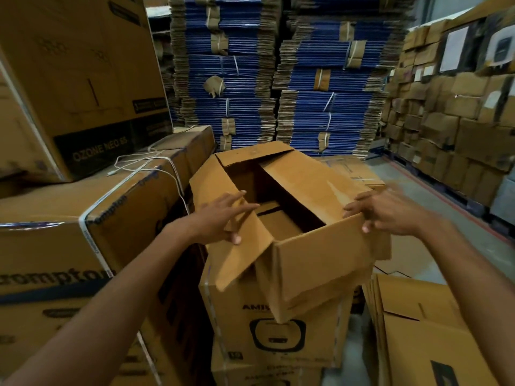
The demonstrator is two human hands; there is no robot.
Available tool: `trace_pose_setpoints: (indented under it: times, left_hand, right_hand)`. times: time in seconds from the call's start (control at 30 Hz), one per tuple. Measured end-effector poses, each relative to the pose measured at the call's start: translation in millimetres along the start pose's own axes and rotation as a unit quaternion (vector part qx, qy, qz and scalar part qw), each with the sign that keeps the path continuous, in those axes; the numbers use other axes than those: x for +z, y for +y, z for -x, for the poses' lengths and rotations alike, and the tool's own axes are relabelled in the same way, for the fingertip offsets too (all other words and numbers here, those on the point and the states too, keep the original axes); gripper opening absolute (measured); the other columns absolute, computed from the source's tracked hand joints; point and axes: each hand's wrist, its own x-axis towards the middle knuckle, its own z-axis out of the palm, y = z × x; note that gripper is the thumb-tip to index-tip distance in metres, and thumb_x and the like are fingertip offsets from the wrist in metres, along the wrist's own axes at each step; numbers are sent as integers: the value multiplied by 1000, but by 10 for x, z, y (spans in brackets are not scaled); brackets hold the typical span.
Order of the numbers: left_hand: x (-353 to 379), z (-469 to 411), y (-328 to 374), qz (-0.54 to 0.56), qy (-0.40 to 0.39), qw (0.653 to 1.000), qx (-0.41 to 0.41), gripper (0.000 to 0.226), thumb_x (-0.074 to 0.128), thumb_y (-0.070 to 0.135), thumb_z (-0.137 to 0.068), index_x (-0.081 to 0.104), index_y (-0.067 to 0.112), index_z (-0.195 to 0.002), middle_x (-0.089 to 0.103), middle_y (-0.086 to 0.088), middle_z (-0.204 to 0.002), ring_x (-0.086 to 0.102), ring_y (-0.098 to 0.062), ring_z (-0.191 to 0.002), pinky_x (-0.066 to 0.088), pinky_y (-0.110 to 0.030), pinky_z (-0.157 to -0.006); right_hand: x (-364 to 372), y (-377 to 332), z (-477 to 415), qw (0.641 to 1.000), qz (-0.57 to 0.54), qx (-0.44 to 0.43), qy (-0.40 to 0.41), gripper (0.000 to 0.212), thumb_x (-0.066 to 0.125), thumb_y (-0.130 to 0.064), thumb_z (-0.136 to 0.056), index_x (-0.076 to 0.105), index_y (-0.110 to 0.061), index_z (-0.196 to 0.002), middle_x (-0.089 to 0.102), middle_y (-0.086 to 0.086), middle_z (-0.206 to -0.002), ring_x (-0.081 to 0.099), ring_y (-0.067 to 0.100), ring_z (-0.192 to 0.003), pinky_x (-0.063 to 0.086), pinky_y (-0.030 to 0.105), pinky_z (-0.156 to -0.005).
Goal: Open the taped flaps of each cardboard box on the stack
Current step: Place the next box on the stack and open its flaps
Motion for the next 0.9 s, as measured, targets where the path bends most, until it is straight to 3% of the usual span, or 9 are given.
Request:
trace_pose_setpoints:
  times: [0.1, 0.17, 0.27, 0.37, 0.53, 0.63, 0.73, 0.83, 0.9]
  left_hand:
    - [158, -241, 239, 67, 35, 996, 42, 89, 72, 47, -88, 15, 49, -156, 4, 10, -169, -6, -21, -156, -1, -62, -121]
    - [262, -404, 439, 105, 79, 990, 49, 90, 75, 51, -84, 21, 43, -156, 14, 7, -166, -6, -20, -156, -5, -60, -121]
    - [351, -553, 681, 98, 107, 987, 70, 92, 73, 57, -84, 22, 35, -157, 18, 1, -165, -6, -19, -156, -8, -58, -122]
    - [315, -621, 685, 58, 109, 990, 68, 91, 70, 62, -83, 24, 33, -157, 24, 0, -162, 3, -21, -155, -2, -59, -124]
    - [196, -659, 393, -7, 98, 995, 36, 83, 69, 52, -89, 25, 33, -156, 30, 1, -158, 17, -24, -152, 13, -57, -123]
    - [126, -683, 156, -29, 91, 995, -27, 81, 67, 59, -87, 29, 31, -153, 39, -2, -152, 30, -27, -146, 21, -58, -120]
    - [209, -673, 112, -48, 100, 992, -64, 82, 63, 70, -83, 37, 25, -145, 47, -4, -145, 40, -27, -138, 21, -55, -117]
    - [358, -638, 386, -30, 165, 984, -66, 79, 67, 70, -80, 43, 20, -136, 52, -5, -139, 44, -27, -134, 21, -51, -119]
    - [415, -582, 660, -27, 196, 979, -54, 79, 65, 74, -78, 45, 20, -133, 54, -5, -137, 46, -26, -133, 23, -50, -120]
  right_hand:
    - [-167, -277, 42, 999, -25, -11, 38, 51, 59, -11, -90, 63, -39, -132, 67, -13, -127, 58, 7, -119, 35, 46, -113]
    - [-186, -701, 87, 992, -104, -54, 55, 45, 53, -15, -98, 60, -35, -138, 68, -5, -124, 60, 3, -102, 43, 41, -107]
    - [-64, -1163, 71, 979, -182, -45, 83, 43, 50, -41, -104, 49, -33, -146, 62, 5, -127, 57, 18, -107, 45, 40, -89]
    - [53, -1191, 17, 983, -145, 15, 111, 60, 67, -41, -95, 43, -33, -150, 62, 6, -130, 58, 28, -120, 46, 47, -96]
    - [74, -907, 163, 985, -135, 31, 99, 60, 75, -33, -90, 51, -33, -145, 69, -3, -123, 65, 16, -110, 56, 39, -91]
    - [107, -494, 300, 985, -129, 82, 85, 56, 75, -27, -89, 54, -35, -140, 67, -7, -122, 63, 11, -108, 55, 33, -88]
    - [155, -136, 355, 983, -92, 140, 80, 43, 70, -22, -92, 57, -33, -132, 62, -11, -103, 61, 10, -96, 53, 28, -79]
    - [198, -223, 250, 989, -46, 116, 83, 25, 69, -36, -93, 58, -28, -114, 58, -10, -95, 59, 12, -90, 54, 39, -90]
    - [272, -453, 99, 990, -67, 71, 100, 36, 66, -47, -92, 54, -28, -120, 60, -8, -104, 58, 16, -99, 45, 46, -103]
